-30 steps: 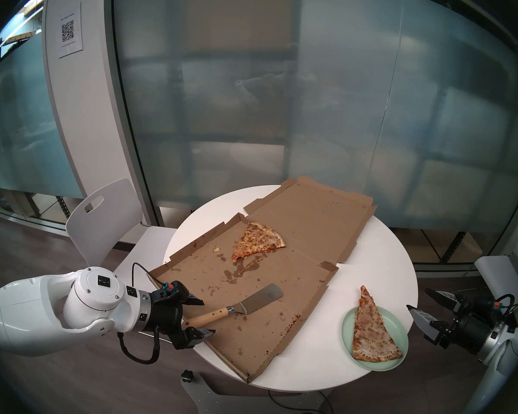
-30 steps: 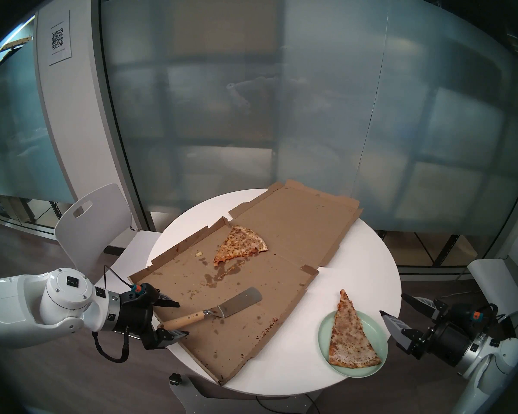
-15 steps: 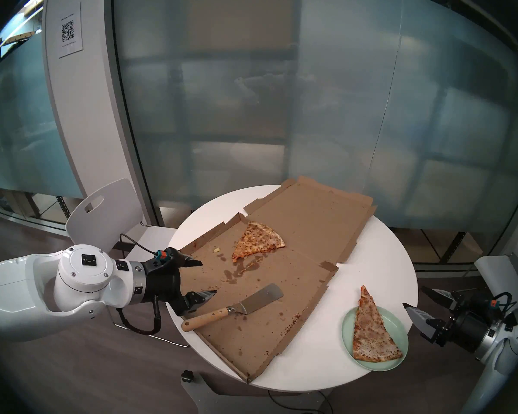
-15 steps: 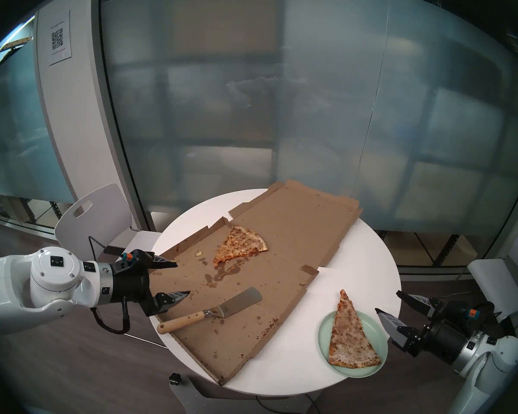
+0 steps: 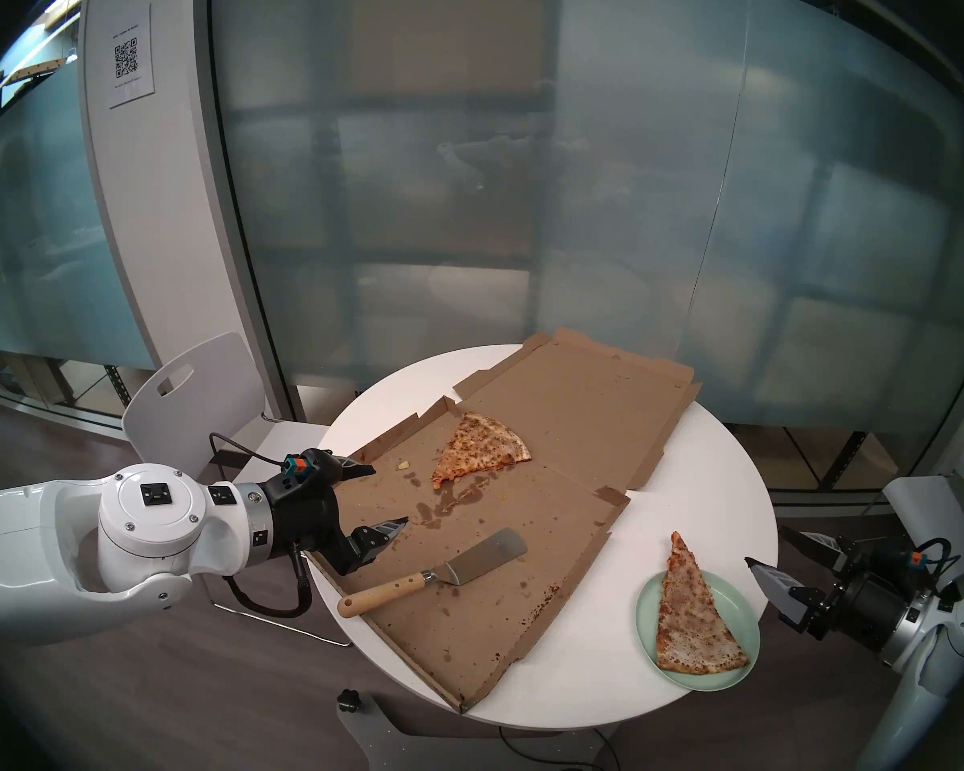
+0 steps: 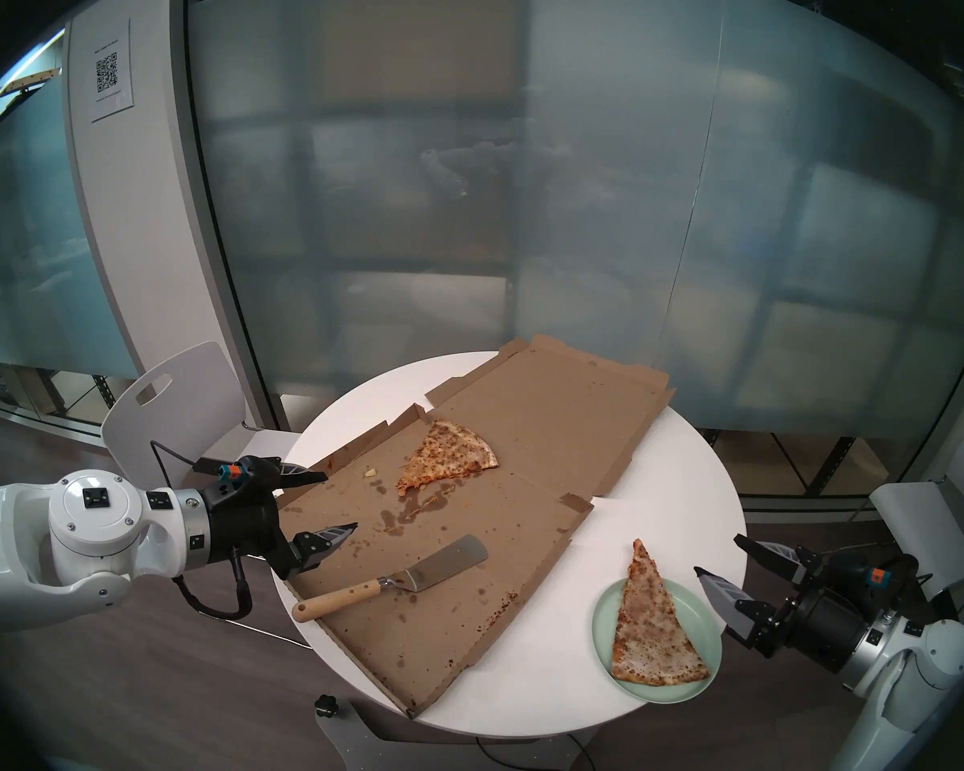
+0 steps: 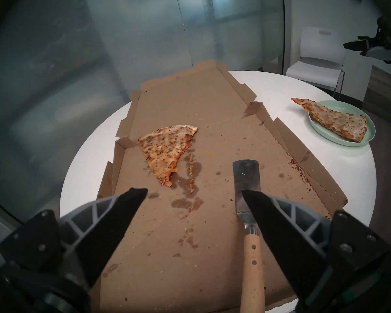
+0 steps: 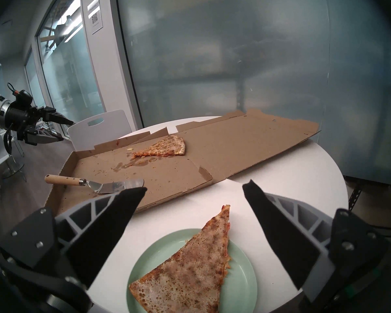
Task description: Put pizza slice onto the plate
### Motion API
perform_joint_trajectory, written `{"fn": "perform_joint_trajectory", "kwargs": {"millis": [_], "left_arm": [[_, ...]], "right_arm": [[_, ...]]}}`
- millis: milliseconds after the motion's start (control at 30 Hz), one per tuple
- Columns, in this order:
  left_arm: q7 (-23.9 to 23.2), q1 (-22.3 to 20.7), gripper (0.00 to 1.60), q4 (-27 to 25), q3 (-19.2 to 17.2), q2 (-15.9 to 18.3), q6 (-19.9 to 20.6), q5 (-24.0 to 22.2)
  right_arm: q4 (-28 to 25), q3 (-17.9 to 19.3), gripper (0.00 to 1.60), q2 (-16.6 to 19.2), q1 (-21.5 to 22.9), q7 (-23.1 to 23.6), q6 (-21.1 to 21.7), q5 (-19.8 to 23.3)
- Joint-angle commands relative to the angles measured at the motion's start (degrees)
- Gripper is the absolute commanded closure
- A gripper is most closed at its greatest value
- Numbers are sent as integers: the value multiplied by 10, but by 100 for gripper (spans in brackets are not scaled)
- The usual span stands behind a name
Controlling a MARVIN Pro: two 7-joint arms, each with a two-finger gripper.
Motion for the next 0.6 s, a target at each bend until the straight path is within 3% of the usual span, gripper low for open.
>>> {"fn": "perform_joint_trajectory", "kwargs": {"millis": [0, 567], "left_arm": [[23, 39, 0, -15, -34, 4, -15, 1], [52, 114, 0, -25, -97, 7, -31, 2]], "right_arm": [[-13, 1, 0, 1, 1, 7, 5, 9], [-15, -2, 0, 3, -4, 1, 10, 15]]}}
